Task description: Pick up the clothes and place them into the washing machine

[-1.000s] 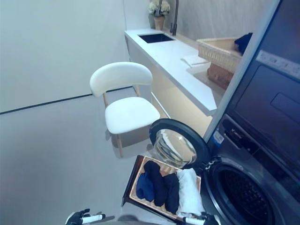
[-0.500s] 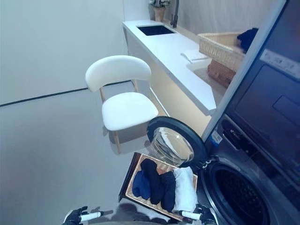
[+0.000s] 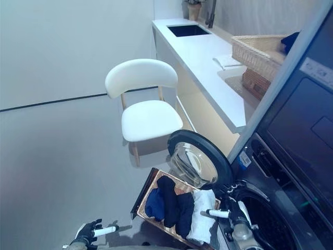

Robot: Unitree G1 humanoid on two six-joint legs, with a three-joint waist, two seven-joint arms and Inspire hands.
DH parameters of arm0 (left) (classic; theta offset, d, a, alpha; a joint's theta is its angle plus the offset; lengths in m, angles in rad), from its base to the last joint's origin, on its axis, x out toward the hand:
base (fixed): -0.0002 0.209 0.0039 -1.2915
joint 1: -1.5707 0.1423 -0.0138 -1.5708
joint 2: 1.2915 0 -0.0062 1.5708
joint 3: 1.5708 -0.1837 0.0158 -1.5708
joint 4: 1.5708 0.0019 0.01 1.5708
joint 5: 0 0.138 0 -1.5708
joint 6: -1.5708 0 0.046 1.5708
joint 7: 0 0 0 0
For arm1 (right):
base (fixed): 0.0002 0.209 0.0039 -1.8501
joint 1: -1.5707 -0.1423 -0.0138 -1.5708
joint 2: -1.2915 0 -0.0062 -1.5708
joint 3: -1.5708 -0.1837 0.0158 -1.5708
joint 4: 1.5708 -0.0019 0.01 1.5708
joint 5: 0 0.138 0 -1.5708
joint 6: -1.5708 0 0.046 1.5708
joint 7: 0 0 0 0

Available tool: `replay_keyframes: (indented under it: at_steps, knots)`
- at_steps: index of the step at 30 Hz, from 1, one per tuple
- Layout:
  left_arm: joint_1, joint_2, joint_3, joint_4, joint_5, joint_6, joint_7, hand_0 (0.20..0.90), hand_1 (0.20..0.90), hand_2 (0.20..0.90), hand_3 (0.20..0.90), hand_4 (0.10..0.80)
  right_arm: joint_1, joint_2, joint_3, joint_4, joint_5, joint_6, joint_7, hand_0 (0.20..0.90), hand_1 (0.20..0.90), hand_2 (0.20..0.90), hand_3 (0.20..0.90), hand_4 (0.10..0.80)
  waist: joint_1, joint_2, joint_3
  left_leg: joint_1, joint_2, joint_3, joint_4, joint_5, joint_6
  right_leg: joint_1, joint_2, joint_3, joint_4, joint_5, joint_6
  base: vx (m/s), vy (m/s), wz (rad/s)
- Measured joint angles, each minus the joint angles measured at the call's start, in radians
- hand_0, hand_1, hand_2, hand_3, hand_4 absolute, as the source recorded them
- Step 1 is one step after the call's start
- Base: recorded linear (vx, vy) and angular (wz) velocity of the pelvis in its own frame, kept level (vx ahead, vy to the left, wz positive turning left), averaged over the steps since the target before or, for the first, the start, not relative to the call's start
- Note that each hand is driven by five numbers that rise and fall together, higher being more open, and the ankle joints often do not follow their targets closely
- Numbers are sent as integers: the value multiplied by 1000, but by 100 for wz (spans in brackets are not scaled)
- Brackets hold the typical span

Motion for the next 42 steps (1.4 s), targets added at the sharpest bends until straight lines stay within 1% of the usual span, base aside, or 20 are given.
replay_keyframes:
  at_steps: [2, 5, 8, 11, 12, 13, 17, 20, 22, 23, 25, 27, 28, 30, 32, 34, 37, 39, 42]
  knots:
    - [-4, 0, 0, 0, 1, 4, 0, 900, 900, 900, 900, 800, -31, 8, 25, 61, -27, 7, 0, 900, 900, 900, 900, 800, 0, 0, 0, 0, -1, -2, -1, 5, 1, -1, -1, -6, -1, 0, 2, 23, 33, 8]
    - [-6, 0, 0, -1, 1, 4, 0, 900, 900, 900, 900, 800, -46, 21, 24, 132, -33, 32, 0, 900, 900, 900, 900, 800, 7, 3, 2, -1, -3, -7, -3, 6, 2, -1, -3, -11, -2, -4, 2, -36, 29, 9]
    - [-11, 0, 0, -1, 2, 5, -1, 900, 900, 900, 900, 800, -55, 20, 17, 196, -32, 38, -2, 900, 900, 900, 900, 800, 20, 14, 8, -11, -4, -9, -6, 7, 1, -15, -3, -11, -1, -4, 2, -104, 35, 10]
    - [-36, 0, -4, -1, 2, 7, -1, 900, 900, 900, 900, 800, -94, 16, 19, 261, -32, 44, -3, 900, 900, 900, 900, 800, 24, 29, 25, -74, -5, -13, 15, 10, -2, -82, -6, -10, 32, -7, 5, -152, 38, 8]
    - [-55, -1, -12, -2, 2, 13, -1, 900, 900, 900, 900, 800, -103, 10, 18, 262, -32, 58, -4, 900, 900, 900, 900, 800, 26, 36, 38, -96, -6, -16, 17, 21, -3, -102, -7, -14, 37, -3, 11, -206, 55, 9]
    - [-74, 0, -34, -2, 1, 14, 0, 900, 900, 900, 900, 800, -131, 7, 18, 286, -31, 61, -5, 900, 900, 900, 900, 800, 28, 42, 48, -129, -8, -19, 32, 22, -3, -141, -12, -16, 65, -6, 8, -192, 60, 9]
    - [-121, -1, -38, -24, -3, 12, 4, 900, 900, 900, 900, 800, -204, -15, 17, 287, -26, 59, -24, 900, 900, 900, 900, 800, 28, 57, 102, -192, -15, -26, 48, 34, -8, -217, -23, -17, 121, -12, 11, -103, 41, 5]
    - [-133, 0, -39, -46, -19, 7, 10, 900, 900, 900, 900, 800, -230, -16, 16, 275, -5, 57, -28, 900, 900, 900, 900, 800, 34, 57, 124, -212, -23, -25, 47, 39, -8, -251, -33, -13, 158, -32, 0, -72, 44, 6]
    - [-143, 0, -40, -59, -30, -4, 18, 900, 900, 900, 900, 800, -243, -16, 14, 257, 21, 55, -42, 900, 900, 900, 900, 800, 44, 54, 130, -254, -29, -26, 48, 37, -5, -307, -42, -12, 187, -37, 2, -42, 18, 7]
    - [-144, -2, -40, -66, -37, -7, 18, 900, 900, 900, 900, 800, -249, -16, 14, 257, 28, 58, -43, 900, 900, 900, 900, 800, 49, 57, 137, -264, -30, -27, 48, 53, -8, -318, -44, -16, 195, -34, 7, -62, 14, 12]
    - [-146, -2, -46, -70, -44, -7, 18, 900, 900, 900, 900, 800, -251, -16, 14, 257, 42, 57, -44, 900, 900, 900, 900, 800, 53, 57, 149, -265, -34, -30, 49, 57, -4, -320, -50, -21, 207, -40, 12, -41, 6, 10]
    - [-143, 0, -75, -69, -51, -9, 24, 900, 900, 900, 900, 800, -255, -16, 8, 257, 57, 56, -47, 900, 900, 900, 900, 800, 56, 57, 150, -274, -38, -38, 48, 57, -4, -327, -57, -31, 212, -48, 7, -32, 3, 8]
    - [-145, 0, -78, -71, -63, -12, 25, 900, 900, 900, 900, 800, -270, -18, 6, 257, 68, 56, -50, 900, 900, 900, 900, 800, 55, 55, 155, -285, -40, -38, 48, 58, -2, -343, -60, -31, 223, -52, 2, -23, 0, 5]
    - [-156, -1, -78, -71, -65, -12, 25, 900, 900, 900, 900, 800, -292, -19, 5, 258, 69, 57, -62, 900, 900, 900, 900, 800, 56, 55, 167, -300, -43, -40, 49, 64, 6, -360, -62, -32, 231, -53, 3, -29, 2, 8]
    - [-163, -1, -84, -82, -66, -19, 27, 900, 900, 900, 900, 800, -314, -23, 5, 260, 89, 57, -63, 900, 900, 900, 900, 800, 57, 55, 177, -320, -47, -44, 55, 66, 4, -381, -67, -33, 243, -59, 8, -29, 16, 9]
    - [-172, -1, -106, -90, -75, -27, 27, 900, 900, 900, 900, 800, -333, -27, 1, 262, 101, 57, -65, 900, 900, 900, 900, 800, 59, 57, 186, -339, -49, -47, 58, 69, 3, -401, -69, -36, 250, -60, 9, -18, 19, 8]
    - [-182, -4, -112, -117, -87, -29, 28, 900, 900, 900, 900, 800, -361, -29, 1, 269, 130, 57, -68, 900, 900, 900, 900, 800, 67, 61, 207, -352, -53, -49, 59, 72, 5, -417, -74, -38, 261, -64, 10, -7, 11, 13]
    - [-190, -10, -118, -139, -98, -31, 28, 900, 900, 900, 900, 800, -371, -35, 1, 280, 136, 58, -71, 900, 900, 900, 900, 800, 81, 72, 214, -362, -53, -56, 60, 74, 4, -421, -76, -45, 260, -64, 10, -5, 12, 10]
    - [-202, -16, -118, -150, -106, -32, 30, 900, 900, 900, 900, 800, -375, -42, 1, 281, 145, 59, -88, 900, 900, 900, 900, 800, 85, 82, 221, -367, -54, -67, 60, 76, 4, -421, -78, -56, 260, -65, 9, 4, 7, 7]
